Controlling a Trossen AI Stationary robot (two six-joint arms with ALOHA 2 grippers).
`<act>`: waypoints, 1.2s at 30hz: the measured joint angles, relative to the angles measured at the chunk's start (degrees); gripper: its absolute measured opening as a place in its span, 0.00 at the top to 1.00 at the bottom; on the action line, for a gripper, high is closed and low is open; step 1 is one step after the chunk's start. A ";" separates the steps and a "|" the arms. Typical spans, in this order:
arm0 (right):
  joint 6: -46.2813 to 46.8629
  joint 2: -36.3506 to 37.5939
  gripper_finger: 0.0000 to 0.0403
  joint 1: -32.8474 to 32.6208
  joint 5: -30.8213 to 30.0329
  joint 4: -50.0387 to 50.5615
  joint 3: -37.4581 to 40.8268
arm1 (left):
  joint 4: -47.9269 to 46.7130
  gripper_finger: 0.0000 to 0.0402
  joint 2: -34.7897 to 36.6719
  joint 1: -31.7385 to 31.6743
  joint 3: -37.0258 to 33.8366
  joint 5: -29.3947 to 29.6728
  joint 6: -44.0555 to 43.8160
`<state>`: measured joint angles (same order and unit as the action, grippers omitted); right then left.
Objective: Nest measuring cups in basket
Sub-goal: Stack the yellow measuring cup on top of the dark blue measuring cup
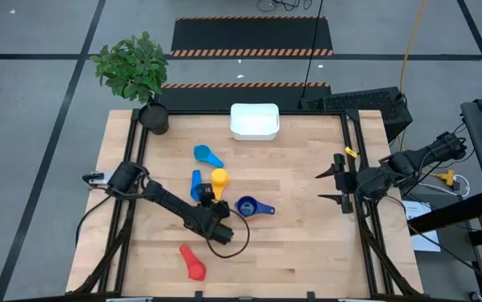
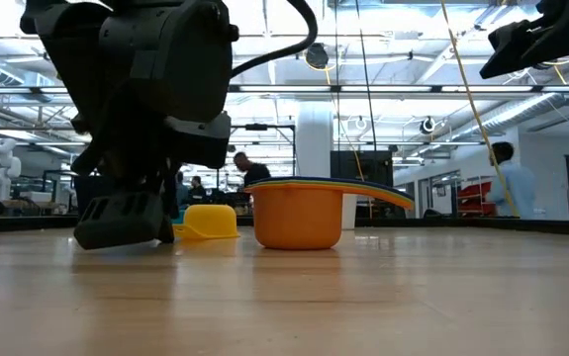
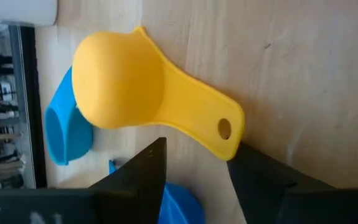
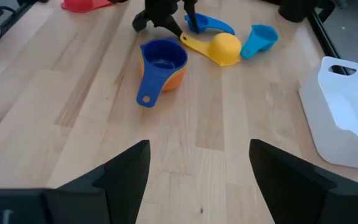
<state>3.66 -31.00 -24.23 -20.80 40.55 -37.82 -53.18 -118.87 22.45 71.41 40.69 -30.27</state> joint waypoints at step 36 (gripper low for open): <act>-10.12 -2.27 0.34 0.04 -7.69 -40.06 9.75 | 27.79 0.99 20.48 5.07 3.06 30.60 7.88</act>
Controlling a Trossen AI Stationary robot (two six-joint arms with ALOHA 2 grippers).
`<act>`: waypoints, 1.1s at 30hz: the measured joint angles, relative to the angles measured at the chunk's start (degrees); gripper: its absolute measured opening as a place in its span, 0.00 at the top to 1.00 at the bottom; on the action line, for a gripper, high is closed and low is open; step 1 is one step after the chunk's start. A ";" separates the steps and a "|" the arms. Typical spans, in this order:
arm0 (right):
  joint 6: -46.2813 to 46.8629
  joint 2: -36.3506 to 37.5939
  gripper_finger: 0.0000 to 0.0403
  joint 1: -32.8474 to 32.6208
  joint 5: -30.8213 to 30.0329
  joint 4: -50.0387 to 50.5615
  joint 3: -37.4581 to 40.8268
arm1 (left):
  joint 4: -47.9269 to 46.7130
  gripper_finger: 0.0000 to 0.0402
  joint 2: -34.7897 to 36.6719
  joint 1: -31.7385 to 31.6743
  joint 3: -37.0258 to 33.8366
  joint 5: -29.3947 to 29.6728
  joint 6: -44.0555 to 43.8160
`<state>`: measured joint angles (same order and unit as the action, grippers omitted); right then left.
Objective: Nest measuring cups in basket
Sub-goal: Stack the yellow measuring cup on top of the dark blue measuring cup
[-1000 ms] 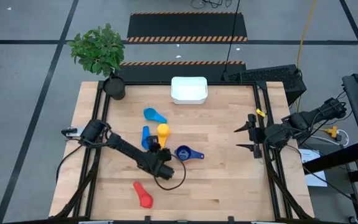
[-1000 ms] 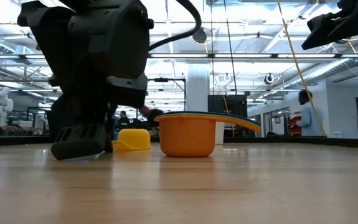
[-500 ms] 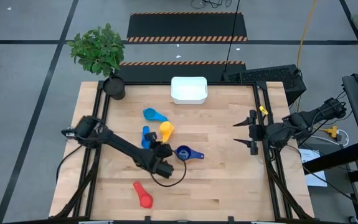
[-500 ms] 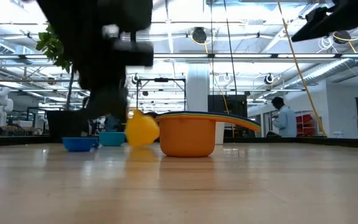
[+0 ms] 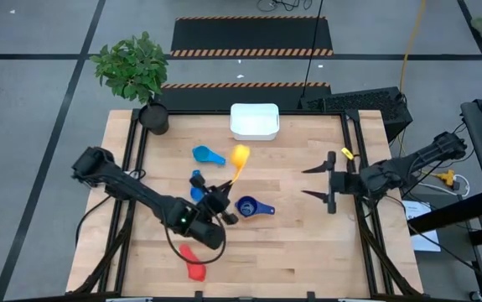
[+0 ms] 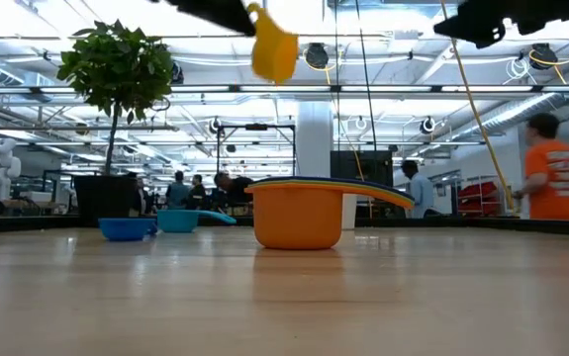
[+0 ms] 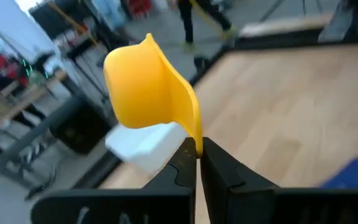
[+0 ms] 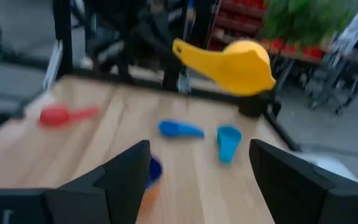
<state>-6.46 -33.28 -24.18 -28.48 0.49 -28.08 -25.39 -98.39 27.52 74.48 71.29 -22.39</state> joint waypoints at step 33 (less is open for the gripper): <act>-35.21 -19.61 0.41 -13.07 -25.54 -20.04 1.09 | 64.99 0.98 -15.15 -4.70 0.04 -14.23 -3.46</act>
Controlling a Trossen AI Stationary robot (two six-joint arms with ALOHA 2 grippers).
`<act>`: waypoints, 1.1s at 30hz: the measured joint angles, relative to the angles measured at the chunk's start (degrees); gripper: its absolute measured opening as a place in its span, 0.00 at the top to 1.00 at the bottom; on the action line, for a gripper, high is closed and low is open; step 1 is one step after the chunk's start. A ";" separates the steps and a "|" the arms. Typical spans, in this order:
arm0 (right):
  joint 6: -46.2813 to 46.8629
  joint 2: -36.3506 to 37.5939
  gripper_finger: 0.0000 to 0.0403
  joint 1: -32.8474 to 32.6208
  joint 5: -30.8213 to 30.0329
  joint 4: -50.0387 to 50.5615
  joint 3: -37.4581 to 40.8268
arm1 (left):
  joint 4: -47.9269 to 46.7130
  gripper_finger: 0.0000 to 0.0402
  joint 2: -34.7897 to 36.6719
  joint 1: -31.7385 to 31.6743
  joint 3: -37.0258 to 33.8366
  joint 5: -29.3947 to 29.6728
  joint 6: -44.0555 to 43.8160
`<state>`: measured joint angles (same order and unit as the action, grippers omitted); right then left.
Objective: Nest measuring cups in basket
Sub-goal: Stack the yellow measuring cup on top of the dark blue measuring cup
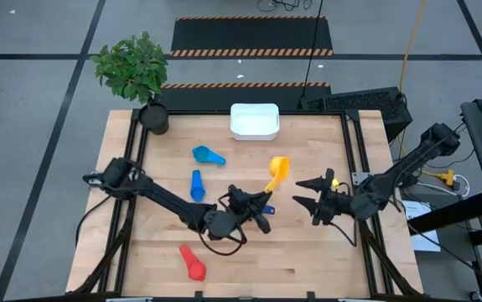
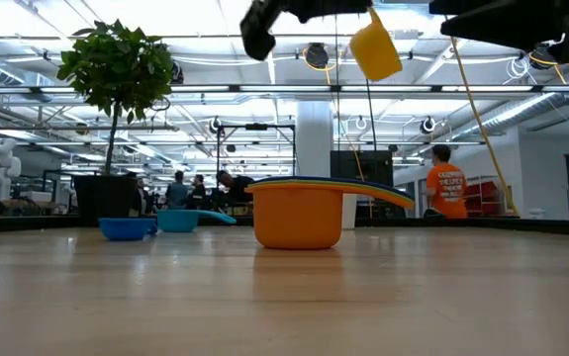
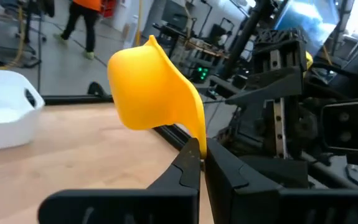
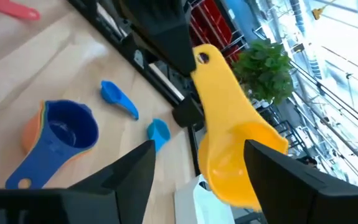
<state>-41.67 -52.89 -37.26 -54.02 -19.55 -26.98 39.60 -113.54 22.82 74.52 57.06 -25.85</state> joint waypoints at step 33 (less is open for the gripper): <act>-0.81 -8.61 0.98 2.58 -3.06 -4.76 -0.35 | 0.33 0.93 -0.76 0.20 0.00 -9.15 -0.68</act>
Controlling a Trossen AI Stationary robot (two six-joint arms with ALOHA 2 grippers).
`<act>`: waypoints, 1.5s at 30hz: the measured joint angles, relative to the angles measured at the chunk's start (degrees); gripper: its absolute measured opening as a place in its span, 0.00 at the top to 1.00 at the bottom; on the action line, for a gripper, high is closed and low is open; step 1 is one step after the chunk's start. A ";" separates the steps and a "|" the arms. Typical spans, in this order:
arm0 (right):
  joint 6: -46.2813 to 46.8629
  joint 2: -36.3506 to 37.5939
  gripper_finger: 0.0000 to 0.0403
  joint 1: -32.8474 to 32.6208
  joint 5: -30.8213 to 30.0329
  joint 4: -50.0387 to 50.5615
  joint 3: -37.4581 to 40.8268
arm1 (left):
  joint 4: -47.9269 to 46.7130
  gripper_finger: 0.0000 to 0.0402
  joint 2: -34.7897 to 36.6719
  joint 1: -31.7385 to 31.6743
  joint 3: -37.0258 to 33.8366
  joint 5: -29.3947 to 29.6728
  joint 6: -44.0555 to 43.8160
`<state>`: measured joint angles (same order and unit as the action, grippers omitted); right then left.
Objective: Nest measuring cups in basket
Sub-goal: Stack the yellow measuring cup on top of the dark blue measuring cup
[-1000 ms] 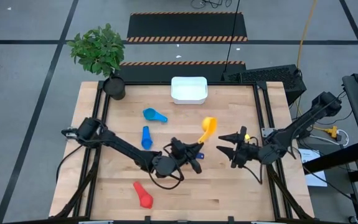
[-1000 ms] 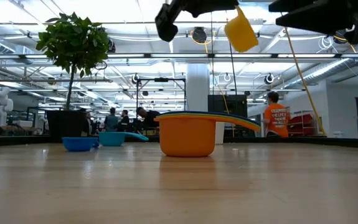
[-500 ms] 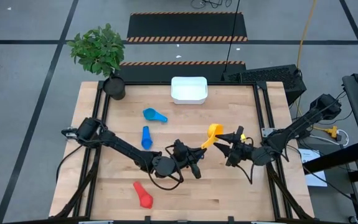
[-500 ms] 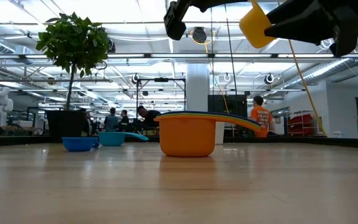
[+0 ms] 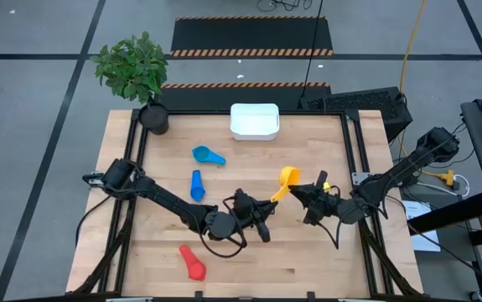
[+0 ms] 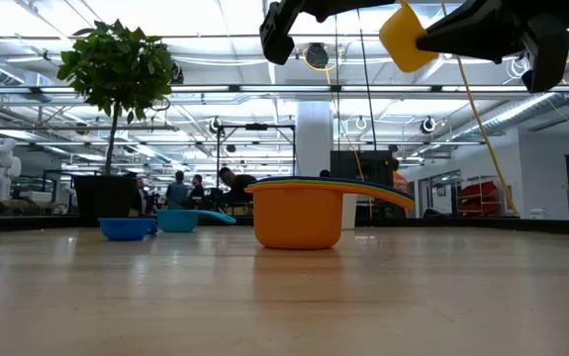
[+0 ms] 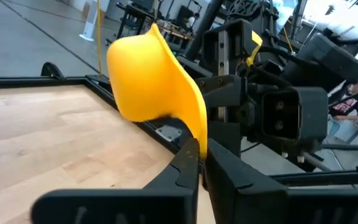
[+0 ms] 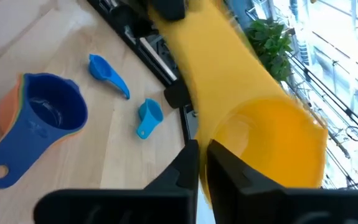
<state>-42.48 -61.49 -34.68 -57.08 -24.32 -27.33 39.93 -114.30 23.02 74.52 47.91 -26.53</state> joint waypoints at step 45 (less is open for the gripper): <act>17.01 11.80 1.00 12.91 104.85 -0.54 0.07 | -5.60 0.36 8.92 -2.94 0.00 -35.82 32.44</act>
<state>-25.47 -49.70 -21.77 47.78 -24.85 -27.27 34.33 -105.38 20.08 74.52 12.09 5.92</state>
